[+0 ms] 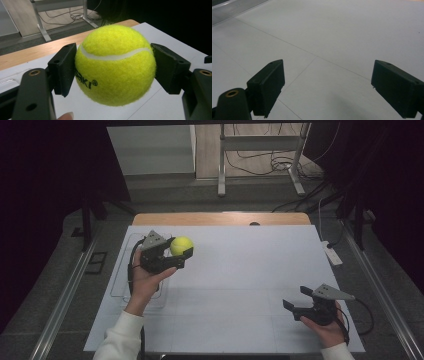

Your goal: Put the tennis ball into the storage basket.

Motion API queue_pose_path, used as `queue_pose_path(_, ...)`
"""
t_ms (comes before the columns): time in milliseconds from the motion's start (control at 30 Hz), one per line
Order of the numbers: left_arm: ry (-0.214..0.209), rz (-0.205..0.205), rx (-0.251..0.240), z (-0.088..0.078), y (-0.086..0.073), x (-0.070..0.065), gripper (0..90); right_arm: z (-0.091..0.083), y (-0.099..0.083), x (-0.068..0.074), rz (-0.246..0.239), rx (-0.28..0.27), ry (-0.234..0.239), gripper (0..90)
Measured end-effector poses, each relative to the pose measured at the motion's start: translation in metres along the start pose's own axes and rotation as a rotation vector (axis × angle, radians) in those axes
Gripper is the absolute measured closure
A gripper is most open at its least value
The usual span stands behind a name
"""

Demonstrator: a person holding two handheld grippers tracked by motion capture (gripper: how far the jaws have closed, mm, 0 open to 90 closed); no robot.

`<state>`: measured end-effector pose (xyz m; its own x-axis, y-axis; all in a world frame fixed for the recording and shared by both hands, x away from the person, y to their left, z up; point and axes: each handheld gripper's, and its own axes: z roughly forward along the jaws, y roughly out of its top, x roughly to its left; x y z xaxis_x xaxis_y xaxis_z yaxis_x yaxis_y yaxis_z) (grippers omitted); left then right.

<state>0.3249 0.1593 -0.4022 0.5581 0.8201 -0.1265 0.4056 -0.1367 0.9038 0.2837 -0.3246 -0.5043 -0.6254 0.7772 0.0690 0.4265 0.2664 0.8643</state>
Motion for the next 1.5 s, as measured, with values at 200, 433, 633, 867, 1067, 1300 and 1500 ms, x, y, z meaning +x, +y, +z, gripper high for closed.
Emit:
queue_pose_path(200, 0.017, -0.014, -0.007, -0.002, -0.001, 0.005, 26.7, 0.0, 0.0, 0.0, 0.002, 0.002, 0.0, 11.7)
queue_pose_path(433, 0.036, -0.034, -0.022, -0.004, -0.002, 0.012, 26.7, 0.0, 0.0, 0.0, 0.001, 0.0, -0.001, 11.7)
queue_pose_path(633, 0.049, -0.051, -0.027, -0.006, -0.003, 0.019, 26.7, 0.0, 0.0, 0.0, 0.003, 0.001, -0.001, 11.7)
queue_pose_path(867, 0.063, -0.067, -0.029, -0.008, -0.004, 0.026, 26.7, 0.0, 0.0, 0.0, 0.001, 0.001, -0.001, 11.7)
queue_pose_path(1067, 0.074, -0.071, -0.028, -0.008, -0.005, 0.03, 26.7, 0.0, 0.0, 0.0, 0.001, 0.001, 0.0, 11.7)
queue_pose_path(1300, 0.088, -0.076, -0.034, -0.011, -0.005, 0.035, 26.7, 0.0, 0.0, 0.0, 0.0, 0.002, 0.0, 11.7)
queue_pose_path(1500, 0.1, -0.088, -0.03, -0.011, -0.006, 0.042, 26.7, 0.0, 0.0, 0.0, 0.0, 0.003, -0.001, 11.7)
